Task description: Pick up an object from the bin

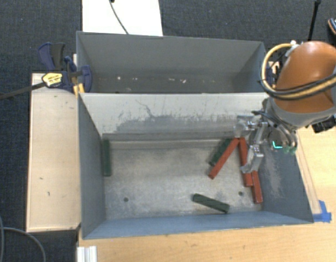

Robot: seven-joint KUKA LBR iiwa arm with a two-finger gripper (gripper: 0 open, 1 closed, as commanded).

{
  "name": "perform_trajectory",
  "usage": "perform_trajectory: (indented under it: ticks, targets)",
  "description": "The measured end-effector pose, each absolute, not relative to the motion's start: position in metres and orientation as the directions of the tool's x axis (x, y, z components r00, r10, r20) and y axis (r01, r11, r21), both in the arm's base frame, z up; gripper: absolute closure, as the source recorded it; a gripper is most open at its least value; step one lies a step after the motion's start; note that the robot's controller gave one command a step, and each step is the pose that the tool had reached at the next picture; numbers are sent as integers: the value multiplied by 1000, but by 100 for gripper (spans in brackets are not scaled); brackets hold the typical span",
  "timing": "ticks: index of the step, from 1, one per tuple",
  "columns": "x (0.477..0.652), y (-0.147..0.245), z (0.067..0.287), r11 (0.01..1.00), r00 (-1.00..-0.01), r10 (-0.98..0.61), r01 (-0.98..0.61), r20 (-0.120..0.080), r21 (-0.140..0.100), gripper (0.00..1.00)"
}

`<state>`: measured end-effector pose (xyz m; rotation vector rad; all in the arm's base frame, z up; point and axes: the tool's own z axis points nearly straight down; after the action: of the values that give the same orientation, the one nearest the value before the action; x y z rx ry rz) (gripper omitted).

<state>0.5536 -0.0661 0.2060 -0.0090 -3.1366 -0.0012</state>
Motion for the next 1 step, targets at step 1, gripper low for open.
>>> perform_trajectory:
  ticks: [1]
  targets:
    - [562, -81, 72, 952, -952, -306, -306, 2, 2, 0]
